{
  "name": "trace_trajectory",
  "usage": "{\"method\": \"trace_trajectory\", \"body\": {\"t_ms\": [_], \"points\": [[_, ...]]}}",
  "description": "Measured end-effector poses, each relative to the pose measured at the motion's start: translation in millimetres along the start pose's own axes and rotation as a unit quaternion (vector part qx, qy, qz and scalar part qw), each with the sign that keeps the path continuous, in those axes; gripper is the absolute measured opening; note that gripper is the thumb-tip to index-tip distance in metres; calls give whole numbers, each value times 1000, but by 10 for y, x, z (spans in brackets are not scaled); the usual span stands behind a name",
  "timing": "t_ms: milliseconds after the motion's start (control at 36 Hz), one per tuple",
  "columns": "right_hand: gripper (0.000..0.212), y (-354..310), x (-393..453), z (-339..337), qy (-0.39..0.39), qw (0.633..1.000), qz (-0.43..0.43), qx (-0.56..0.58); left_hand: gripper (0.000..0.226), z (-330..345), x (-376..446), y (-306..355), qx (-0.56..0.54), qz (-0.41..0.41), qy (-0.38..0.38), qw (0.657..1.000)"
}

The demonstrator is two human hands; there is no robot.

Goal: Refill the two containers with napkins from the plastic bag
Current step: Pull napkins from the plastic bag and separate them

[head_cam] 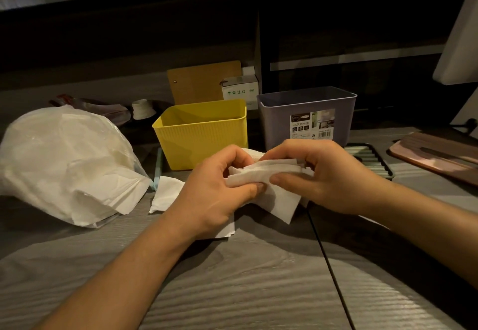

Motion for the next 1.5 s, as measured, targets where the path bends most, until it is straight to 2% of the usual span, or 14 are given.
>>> {"method": "trace_trajectory", "body": {"t_ms": [111, 222, 333, 444, 583, 722, 833, 889, 972, 1083, 1194, 1306, 1389, 1500], "points": [[22, 36, -15, -29, 22, 999, 36, 18, 34, -32, 5, -25, -14, -11, 5, 1000], [32, 66, -29, -31, 48, 996, 52, 49, 46, -14, -11, 6, 32, -25, -32, 999], [34, 102, -28, -60, 80, 991, 86, 65, 36, -37, -17, 5, 34, -26, -26, 999], [41, 147, -33, -67, 74, 988, 126, 57, 25, -75, -7, -29, 18, -29, -23, 999], [31, 179, -45, -62, 64, 984, 146, 81, 24, -67, -5, -41, -44, -29, -26, 998], [37, 176, -35, -54, 62, 985, 120, 104, 17, -96, -6, -48, -111, -23, 4, 994], [68, 194, -36, -64, 70, 983, 93, 140, 25, -72, 2, -66, -158, -34, -9, 987], [63, 158, -27, -59, 58, 986, 64, 145, 30, -45, 4, -67, -146, -42, -28, 988], [42, 51, -24, -63, 37, 990, 35, 135, 17, -10, 0, -39, -97, -38, -44, 994], [33, 13, -41, -19, -24, 994, 19, 106, 8, -3, 8, -14, -45, -12, -3, 999], [50, 8, -49, -19, -20, 999, -4, 26, 12, -58, 12, -27, -11, 3, 54, 998], [51, -1, -37, -39, 9, 999, -38, 2, 13, -56, 26, -22, 40, 13, 57, 997], [54, 9, -47, -29, 21, 998, -53, 30, 25, -83, 40, -28, 50, 6, 59, 997], [64, 23, -65, 20, 28, 993, -53, 103, 75, -63, 34, -55, -25, -26, -15, 999]]}}
Point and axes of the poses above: each hand's wrist, its own x-axis towards the middle knuckle, its own z-axis out of the palm, y = z × x, the point moved 4 cm from there along x, towards the middle knuckle, and after that the axes turned 11 degrees about -y, right-handed, at the moved point
